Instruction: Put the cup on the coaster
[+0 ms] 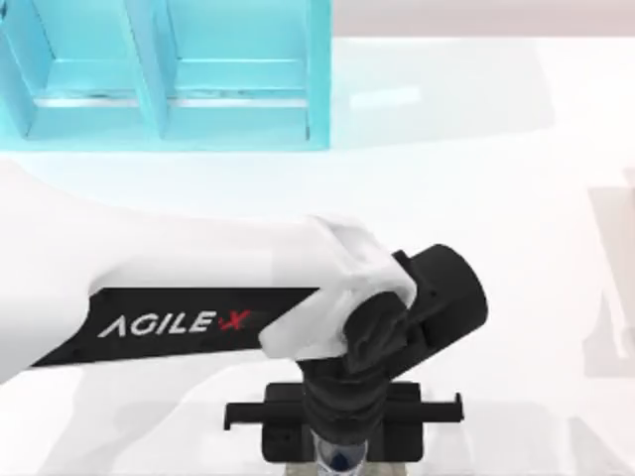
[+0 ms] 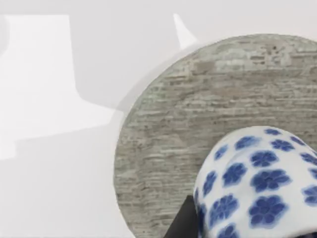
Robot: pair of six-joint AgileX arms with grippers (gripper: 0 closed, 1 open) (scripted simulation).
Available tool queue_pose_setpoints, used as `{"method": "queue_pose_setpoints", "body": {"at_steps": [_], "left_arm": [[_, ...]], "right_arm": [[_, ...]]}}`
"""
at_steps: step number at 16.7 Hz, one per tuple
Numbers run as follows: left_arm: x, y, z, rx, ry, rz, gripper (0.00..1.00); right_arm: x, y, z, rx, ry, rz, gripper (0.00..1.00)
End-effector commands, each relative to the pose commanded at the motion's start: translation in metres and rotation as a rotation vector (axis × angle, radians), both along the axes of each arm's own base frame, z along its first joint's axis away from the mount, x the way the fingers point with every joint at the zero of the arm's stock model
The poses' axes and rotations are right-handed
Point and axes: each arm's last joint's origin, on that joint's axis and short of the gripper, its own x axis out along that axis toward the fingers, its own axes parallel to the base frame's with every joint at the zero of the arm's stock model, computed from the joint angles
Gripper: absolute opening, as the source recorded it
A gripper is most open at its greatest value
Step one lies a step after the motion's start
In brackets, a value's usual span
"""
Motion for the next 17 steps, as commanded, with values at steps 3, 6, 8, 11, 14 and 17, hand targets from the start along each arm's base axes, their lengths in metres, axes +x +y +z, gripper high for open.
{"method": "queue_pose_setpoints", "body": {"at_steps": [3, 6, 8, 11, 14, 17], "left_arm": [[0.0, 0.0, 0.0, 0.0, 0.0, 0.0, 0.38], [0.0, 0.0, 0.0, 0.0, 0.0, 0.0, 0.6], [0.0, 0.0, 0.0, 0.0, 0.0, 0.0, 0.75], [0.0, 0.0, 0.0, 0.0, 0.0, 0.0, 0.98], [0.0, 0.0, 0.0, 0.0, 0.0, 0.0, 1.0], [0.0, 0.0, 0.0, 0.0, 0.0, 0.0, 1.0]], "right_arm": [[0.0, 0.0, 0.0, 0.0, 0.0, 0.0, 1.0], [0.0, 0.0, 0.0, 0.0, 0.0, 0.0, 1.0], [0.0, 0.0, 0.0, 0.0, 0.0, 0.0, 1.0], [0.0, 0.0, 0.0, 0.0, 0.0, 0.0, 1.0], [0.0, 0.0, 0.0, 0.0, 0.0, 0.0, 1.0], [0.0, 0.0, 0.0, 0.0, 0.0, 0.0, 1.0]]}}
